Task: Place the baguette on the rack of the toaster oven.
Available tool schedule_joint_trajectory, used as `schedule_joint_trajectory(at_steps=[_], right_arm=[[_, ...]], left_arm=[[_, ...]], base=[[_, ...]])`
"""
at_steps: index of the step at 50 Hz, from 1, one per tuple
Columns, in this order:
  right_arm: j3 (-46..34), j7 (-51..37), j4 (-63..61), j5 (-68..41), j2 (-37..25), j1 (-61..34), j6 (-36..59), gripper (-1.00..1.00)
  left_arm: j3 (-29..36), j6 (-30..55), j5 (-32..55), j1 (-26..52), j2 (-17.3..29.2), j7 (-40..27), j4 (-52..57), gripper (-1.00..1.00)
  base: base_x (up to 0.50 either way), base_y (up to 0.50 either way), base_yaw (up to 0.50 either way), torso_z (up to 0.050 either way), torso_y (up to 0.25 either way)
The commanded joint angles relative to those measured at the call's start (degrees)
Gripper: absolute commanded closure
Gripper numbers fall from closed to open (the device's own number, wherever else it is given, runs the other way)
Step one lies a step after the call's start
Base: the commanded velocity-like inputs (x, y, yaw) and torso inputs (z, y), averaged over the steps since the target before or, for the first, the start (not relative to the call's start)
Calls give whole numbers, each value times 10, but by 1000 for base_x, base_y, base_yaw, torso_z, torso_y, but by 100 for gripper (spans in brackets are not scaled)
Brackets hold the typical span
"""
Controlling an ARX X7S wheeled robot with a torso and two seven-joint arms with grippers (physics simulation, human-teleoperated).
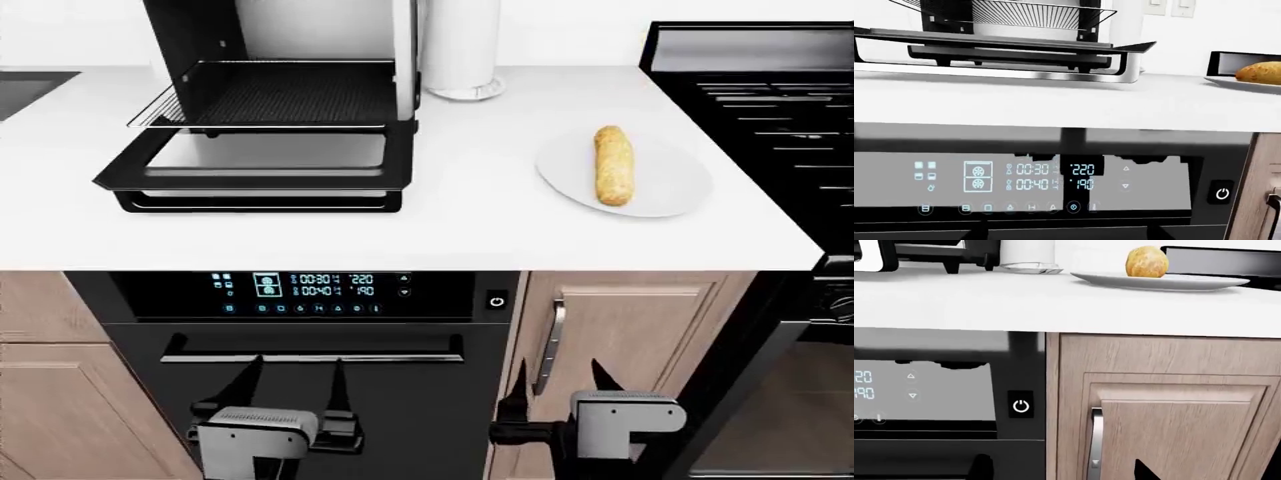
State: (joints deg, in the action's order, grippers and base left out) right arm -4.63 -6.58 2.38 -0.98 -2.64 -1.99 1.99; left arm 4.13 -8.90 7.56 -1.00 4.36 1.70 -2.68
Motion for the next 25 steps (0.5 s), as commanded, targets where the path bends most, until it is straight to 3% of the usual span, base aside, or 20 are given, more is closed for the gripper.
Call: schedule_joint_trajectory(at_steps=[1,25], right_arm=[[-16,-13,6,-12,-9,-10,5,-100],[-34,-27,6,-30,-28,-9,3,-100]], left_arm=[[11,0,21,-1,12,3,0,-100],[30,-9,26,-3,27,-10,4,-100]], base=[[0,0,0,50,0],[0,0,0,50,0]])
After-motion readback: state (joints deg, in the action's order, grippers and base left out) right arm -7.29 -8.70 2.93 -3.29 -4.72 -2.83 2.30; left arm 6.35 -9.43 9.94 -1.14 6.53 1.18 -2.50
